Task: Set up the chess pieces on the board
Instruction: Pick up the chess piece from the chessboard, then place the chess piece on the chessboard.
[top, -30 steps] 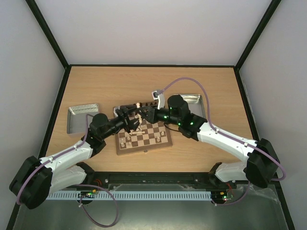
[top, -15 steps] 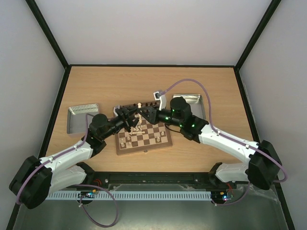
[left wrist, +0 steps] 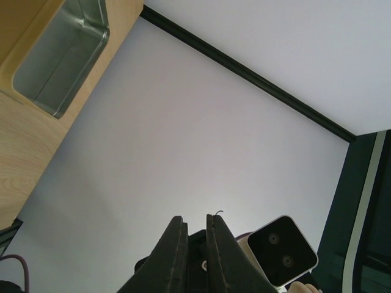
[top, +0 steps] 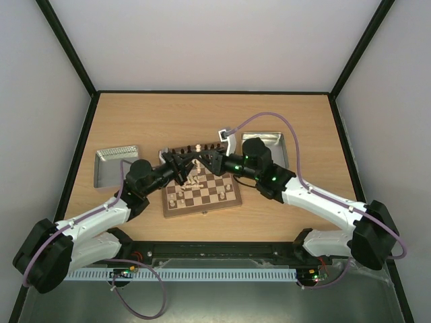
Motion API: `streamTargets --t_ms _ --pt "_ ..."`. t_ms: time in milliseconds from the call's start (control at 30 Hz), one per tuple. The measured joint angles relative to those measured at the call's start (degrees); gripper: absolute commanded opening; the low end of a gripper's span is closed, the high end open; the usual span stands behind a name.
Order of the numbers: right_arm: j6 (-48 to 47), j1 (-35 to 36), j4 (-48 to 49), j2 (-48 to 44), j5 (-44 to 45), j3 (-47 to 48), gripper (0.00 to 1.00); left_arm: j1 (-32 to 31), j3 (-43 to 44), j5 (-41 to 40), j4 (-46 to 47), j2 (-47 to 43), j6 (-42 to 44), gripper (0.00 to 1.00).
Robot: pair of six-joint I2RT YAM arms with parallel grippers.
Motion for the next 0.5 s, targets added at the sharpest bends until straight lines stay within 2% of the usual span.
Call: streamTargets --t_ms 167,300,367,500 --pt "0.07 0.00 -0.22 -0.94 2.19 -0.11 0.17 0.02 1.05 -0.57 -3.13 -0.04 -0.02 0.02" --pt "0.15 0.02 -2.89 -2.51 7.61 0.17 0.17 0.85 2.05 -1.92 -9.97 -1.42 0.70 0.03" --pt "0.28 0.04 -6.27 -2.38 11.61 1.20 0.17 1.81 2.80 -3.32 -15.52 -3.10 3.98 0.03" --pt "1.44 0.04 -14.21 0.39 19.74 4.55 0.17 4.00 7.23 -11.10 -32.54 -7.89 19.89 0.02"
